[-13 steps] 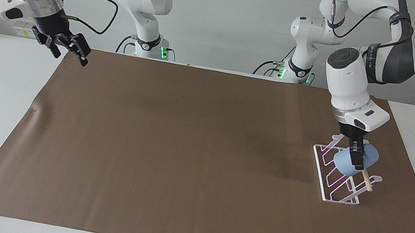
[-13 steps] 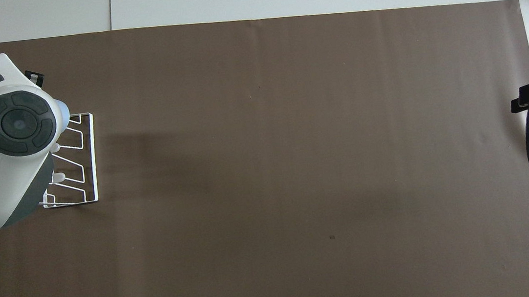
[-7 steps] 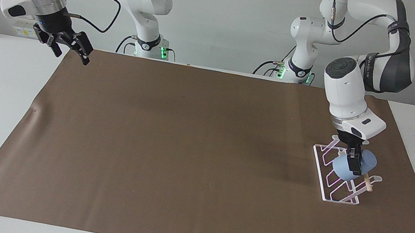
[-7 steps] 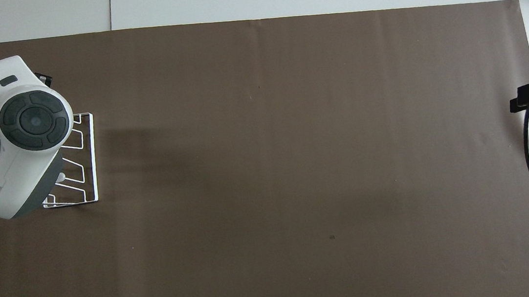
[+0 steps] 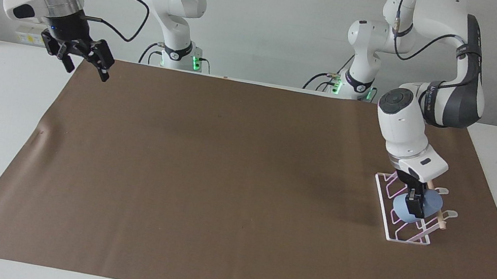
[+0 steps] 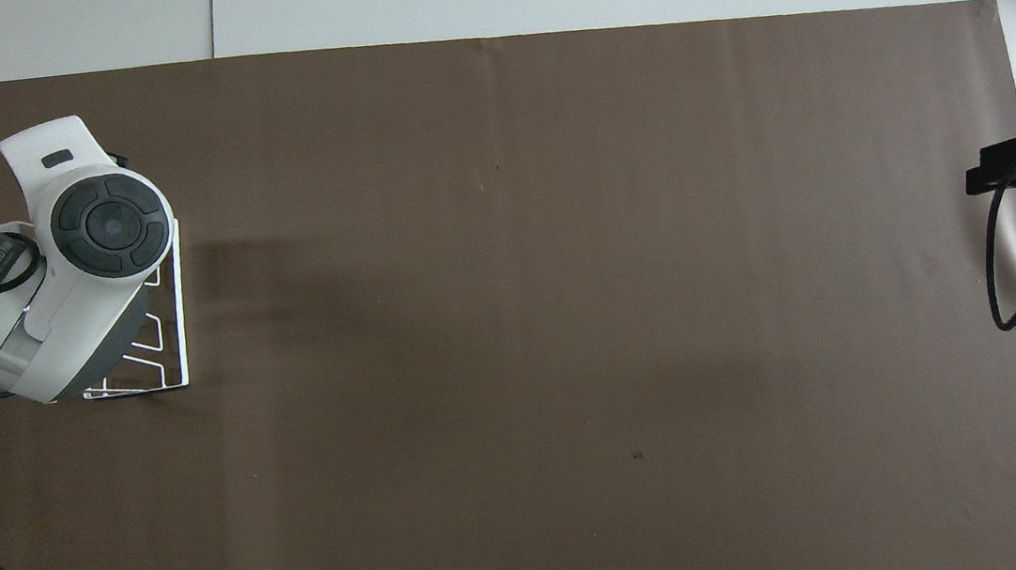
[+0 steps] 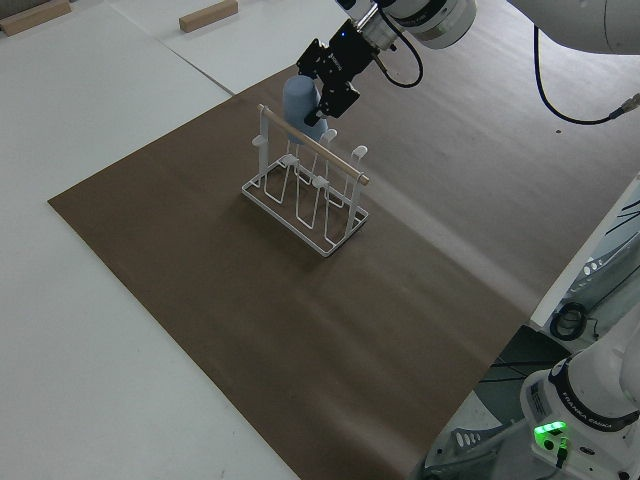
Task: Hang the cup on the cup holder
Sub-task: 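Carry the cup with the left gripper over the wire rack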
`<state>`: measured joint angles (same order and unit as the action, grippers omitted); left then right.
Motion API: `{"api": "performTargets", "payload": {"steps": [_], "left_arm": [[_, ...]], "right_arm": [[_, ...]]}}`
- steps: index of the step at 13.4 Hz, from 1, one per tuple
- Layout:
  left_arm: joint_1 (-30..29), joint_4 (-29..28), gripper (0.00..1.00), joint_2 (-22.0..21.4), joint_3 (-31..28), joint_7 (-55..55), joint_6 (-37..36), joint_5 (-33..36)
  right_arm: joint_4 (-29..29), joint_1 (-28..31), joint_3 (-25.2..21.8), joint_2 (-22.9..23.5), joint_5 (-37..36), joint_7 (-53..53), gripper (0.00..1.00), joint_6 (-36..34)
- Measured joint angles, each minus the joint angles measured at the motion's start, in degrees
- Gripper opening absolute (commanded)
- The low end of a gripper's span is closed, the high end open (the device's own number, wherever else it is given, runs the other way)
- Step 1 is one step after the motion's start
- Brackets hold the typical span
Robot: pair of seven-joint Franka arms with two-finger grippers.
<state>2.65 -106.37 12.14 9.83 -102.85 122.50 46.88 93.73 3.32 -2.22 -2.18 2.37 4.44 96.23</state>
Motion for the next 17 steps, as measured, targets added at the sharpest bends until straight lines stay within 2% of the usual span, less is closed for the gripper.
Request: {"api": "performTargets", "payload": {"steps": [2,4,7,8,10,12,17], "left_arm": [[0.0,0.0,0.03,0.04,0.03,0.0,0.0,0.02],[0.0,-0.04,0.54,0.06,0.07,0.0,0.0,0.02],[0.01,-0.46,0.87,0.07,0.2,0.0,0.0,0.02],[0.02,-0.53,0.92,0.07,0.29,0.0,0.0,0.04],[0.04,-0.53,0.93,0.07,0.42,0.0,0.0,0.06],[0.06,-0.53,1.0,0.06,0.58,0.0,0.0,0.06],[0.07,-0.3,1.0,-0.12,0.86,0.07,0.0,0.06]], "right_arm": [[0.0,-0.01,-0.02,0.0,-0.01,0.0,1.0,0.01],[0.0,-0.01,-0.02,0.0,-0.01,0.0,1.0,0.25],[0.0,-0.01,-0.02,0.0,-0.01,0.0,1.0,0.29],[0.0,-0.01,-0.02,0.0,-0.01,0.0,1.0,0.29],[0.0,-0.01,-0.02,0.0,-0.01,0.0,1.0,0.29],[0.01,-0.01,-0.02,0.0,-0.01,0.0,1.0,0.29],[0.02,0.02,-0.04,0.0,-0.27,0.0,1.0,0.29]]}}
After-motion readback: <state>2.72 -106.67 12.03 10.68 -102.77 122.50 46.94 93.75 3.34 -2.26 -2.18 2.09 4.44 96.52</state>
